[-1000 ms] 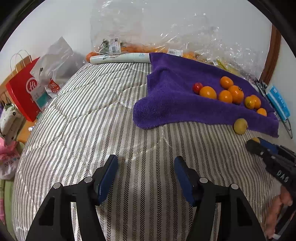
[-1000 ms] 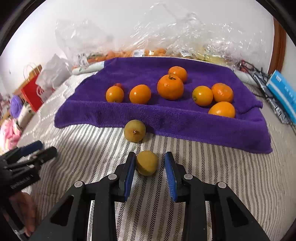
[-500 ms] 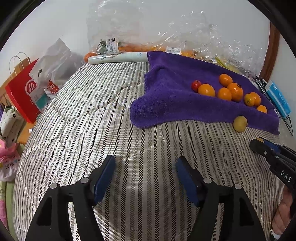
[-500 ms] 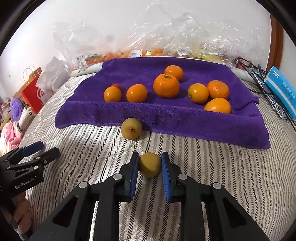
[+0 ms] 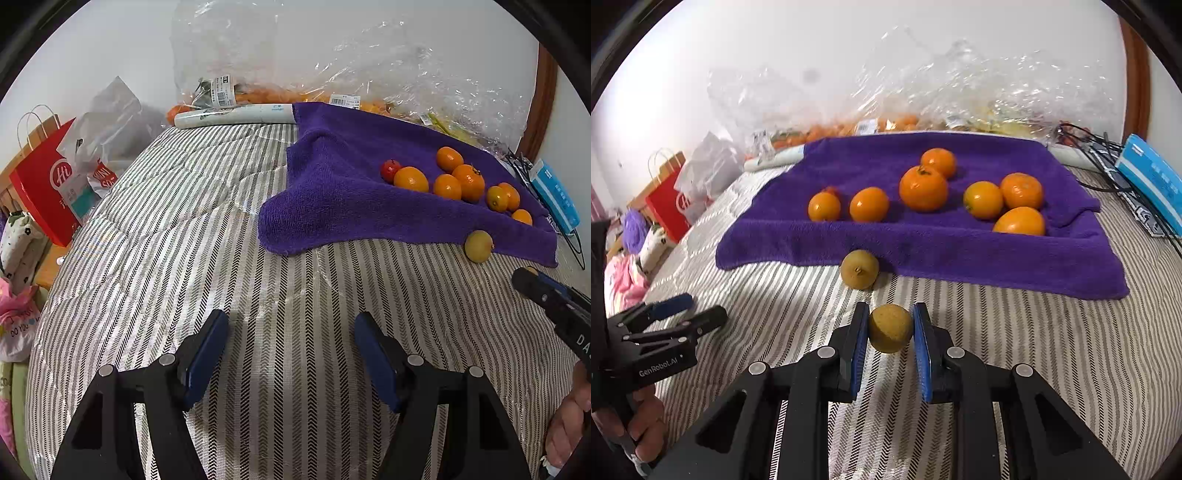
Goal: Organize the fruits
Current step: 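Lift the yellow fruit with the right gripper while the left gripper approaches the other yellow fruit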
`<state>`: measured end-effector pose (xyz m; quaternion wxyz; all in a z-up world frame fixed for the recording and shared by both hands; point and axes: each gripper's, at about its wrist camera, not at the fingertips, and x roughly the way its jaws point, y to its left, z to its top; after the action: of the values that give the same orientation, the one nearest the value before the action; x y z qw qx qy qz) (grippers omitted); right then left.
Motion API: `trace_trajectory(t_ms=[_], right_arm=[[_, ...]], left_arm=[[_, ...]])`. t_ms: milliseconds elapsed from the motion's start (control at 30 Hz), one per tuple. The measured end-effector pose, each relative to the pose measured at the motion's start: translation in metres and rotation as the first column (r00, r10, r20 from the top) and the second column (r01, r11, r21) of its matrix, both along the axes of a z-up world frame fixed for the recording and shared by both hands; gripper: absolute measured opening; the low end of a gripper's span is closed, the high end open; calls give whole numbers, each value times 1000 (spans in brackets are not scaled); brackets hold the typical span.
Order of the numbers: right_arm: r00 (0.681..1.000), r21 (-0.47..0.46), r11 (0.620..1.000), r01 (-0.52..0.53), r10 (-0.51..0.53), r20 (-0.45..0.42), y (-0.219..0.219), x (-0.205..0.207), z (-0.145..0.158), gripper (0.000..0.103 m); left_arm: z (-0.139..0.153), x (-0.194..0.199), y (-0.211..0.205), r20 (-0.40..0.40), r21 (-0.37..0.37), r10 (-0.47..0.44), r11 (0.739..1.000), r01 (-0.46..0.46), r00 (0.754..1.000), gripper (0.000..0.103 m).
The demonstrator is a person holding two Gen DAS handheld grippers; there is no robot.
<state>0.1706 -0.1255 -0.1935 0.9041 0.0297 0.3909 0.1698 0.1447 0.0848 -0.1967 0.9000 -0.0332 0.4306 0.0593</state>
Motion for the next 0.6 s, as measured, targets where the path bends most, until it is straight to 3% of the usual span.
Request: trace_trajectory(t_ms=[600], right_arm=[[992, -129, 984, 122, -116, 55, -83, -13, 2, 24]], left_arm=[[3, -2, 7, 17, -50, -3, 999, 4, 1000, 68]])
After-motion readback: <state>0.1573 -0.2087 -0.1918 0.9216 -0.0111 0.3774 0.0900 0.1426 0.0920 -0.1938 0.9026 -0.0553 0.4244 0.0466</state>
